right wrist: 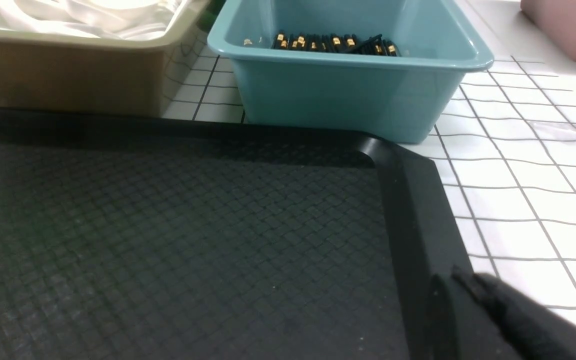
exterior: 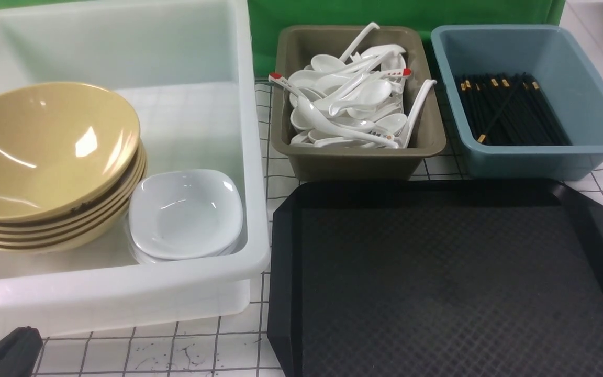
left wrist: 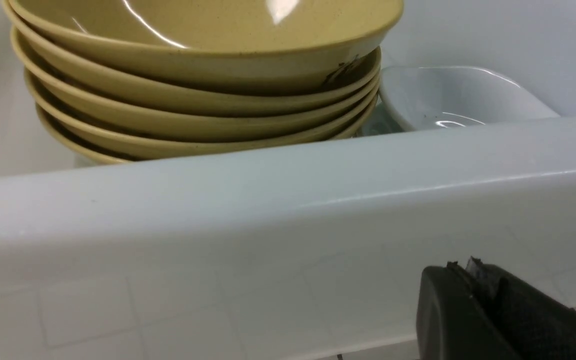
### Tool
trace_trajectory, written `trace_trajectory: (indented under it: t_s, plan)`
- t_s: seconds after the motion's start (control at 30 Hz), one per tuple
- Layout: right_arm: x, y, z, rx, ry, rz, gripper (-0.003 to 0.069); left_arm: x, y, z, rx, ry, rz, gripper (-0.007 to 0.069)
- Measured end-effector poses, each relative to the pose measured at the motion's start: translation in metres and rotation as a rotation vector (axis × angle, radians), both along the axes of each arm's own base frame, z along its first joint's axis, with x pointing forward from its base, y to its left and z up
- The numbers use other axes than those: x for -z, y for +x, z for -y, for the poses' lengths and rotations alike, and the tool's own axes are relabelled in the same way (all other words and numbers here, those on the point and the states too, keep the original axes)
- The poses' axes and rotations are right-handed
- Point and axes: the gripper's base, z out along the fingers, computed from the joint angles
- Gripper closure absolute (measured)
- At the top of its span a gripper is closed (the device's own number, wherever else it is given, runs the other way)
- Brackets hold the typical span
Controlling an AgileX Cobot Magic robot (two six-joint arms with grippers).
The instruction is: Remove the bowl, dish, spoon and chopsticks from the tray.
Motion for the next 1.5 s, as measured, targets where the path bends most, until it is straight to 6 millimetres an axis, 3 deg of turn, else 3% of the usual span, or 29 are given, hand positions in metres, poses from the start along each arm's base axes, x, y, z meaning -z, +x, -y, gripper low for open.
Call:
trace_trajectory:
  t_s: [1.5]
  plan:
    - [0.0, 0.0, 0.0, 0.0, 0.0, 0.0, 0.0559, -0.0001, 0.0, 0.0001, 0.001, -0.001, 0.001, 0.0629]
